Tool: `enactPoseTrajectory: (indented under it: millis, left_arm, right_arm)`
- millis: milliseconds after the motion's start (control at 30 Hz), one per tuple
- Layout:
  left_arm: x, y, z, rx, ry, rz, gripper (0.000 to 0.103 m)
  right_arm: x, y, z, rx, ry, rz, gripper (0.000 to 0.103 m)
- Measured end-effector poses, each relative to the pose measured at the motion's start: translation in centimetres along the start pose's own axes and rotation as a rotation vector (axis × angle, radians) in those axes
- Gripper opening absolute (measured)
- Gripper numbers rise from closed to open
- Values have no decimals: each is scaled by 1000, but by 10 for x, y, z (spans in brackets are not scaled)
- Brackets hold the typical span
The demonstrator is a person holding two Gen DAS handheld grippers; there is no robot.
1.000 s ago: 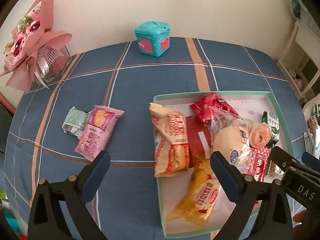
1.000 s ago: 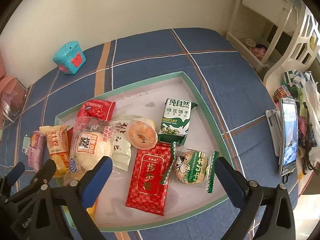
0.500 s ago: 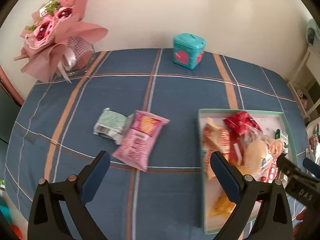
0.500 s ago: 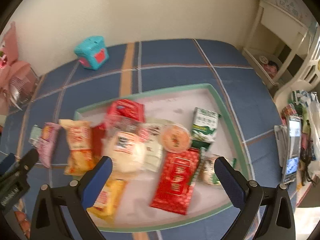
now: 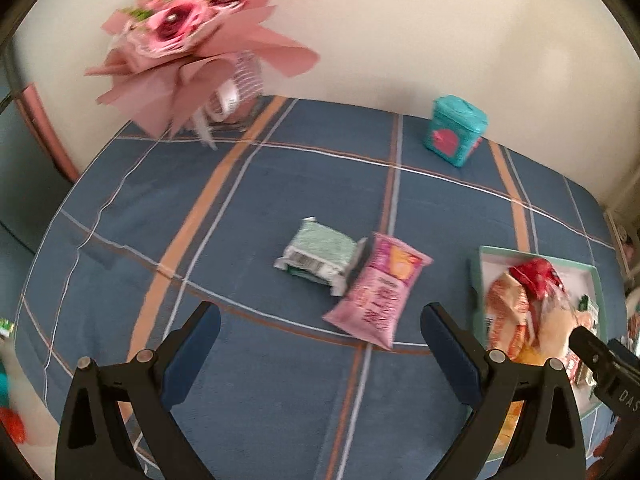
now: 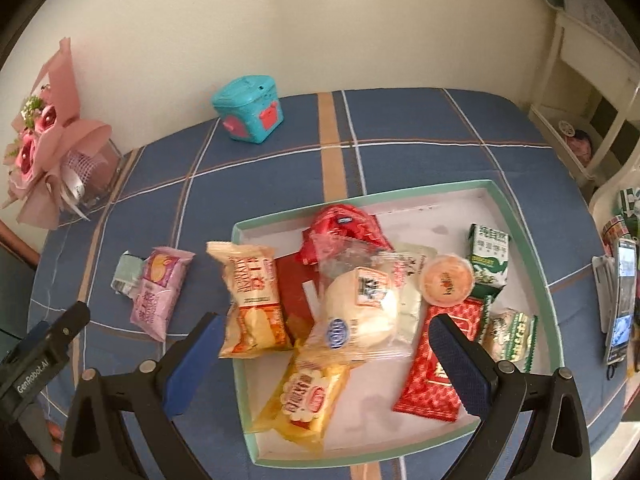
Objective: Organize snacks
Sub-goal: 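Withdraw both open tools from the tray toward the green biscuit pack and pink Swiss roll pack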
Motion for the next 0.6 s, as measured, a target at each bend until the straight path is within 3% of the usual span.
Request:
enactPoseTrajectory:
  millis: [433,600]
  left_arm:
    - [-17,39,0,111,48,2,100]
    - [-22,57,-2,167,58,-6,100]
  right_arm:
    - [-22,68,13,107,35,-21,103]
    - [-29,98,17,143,38,-68,103]
Point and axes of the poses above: each gripper's, at about its wrist camera, not at the fingertips, and x roughly against the way its jaws point, y to its left, z to its underside, the point moved 7 cm from there along -x, roughly the way its jaws point, and after that the axes turned 12 degrees about -z, right-handed, at the moved point
